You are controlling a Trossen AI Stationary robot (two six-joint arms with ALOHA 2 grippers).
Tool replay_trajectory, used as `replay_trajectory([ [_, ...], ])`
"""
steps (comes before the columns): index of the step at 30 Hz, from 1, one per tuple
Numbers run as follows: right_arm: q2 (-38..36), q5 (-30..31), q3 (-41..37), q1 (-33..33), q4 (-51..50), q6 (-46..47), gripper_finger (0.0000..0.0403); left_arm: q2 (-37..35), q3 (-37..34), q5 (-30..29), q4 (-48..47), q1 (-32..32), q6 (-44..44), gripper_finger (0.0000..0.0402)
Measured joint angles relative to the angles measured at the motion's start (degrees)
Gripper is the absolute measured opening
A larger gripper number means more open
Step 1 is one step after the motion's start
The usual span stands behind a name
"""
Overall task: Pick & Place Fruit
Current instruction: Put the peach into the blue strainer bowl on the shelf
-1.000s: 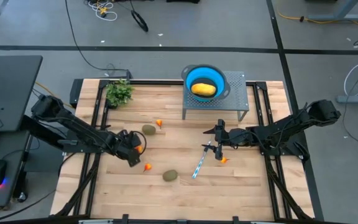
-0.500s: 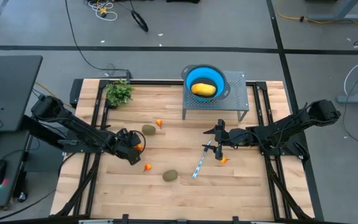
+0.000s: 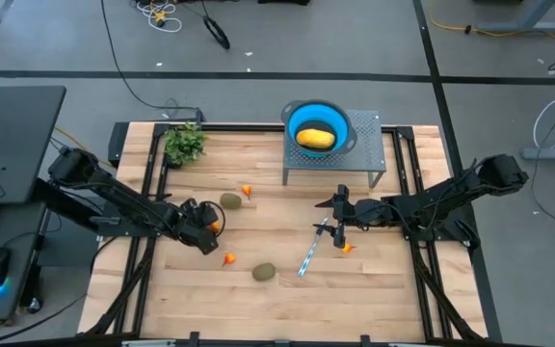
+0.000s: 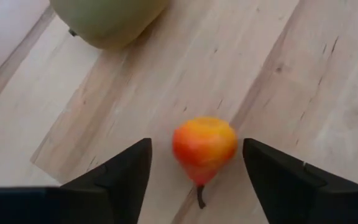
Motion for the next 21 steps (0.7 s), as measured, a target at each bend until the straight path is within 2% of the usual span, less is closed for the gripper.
replay_trajectory([
  [13, 0.00, 0.00, 0.00, 0.00, 0.00, 0.01, 0.0288, 0.00, 0.00, 0.00, -0.25, 0.00, -1.65, 0.0164],
  [21, 0.00, 0.00, 0.00, 0.00, -0.01, 0.00, 0.0288, -0.02, 1.25, 1.50, 2.86, 0.00, 0.42, 0.0141],
])
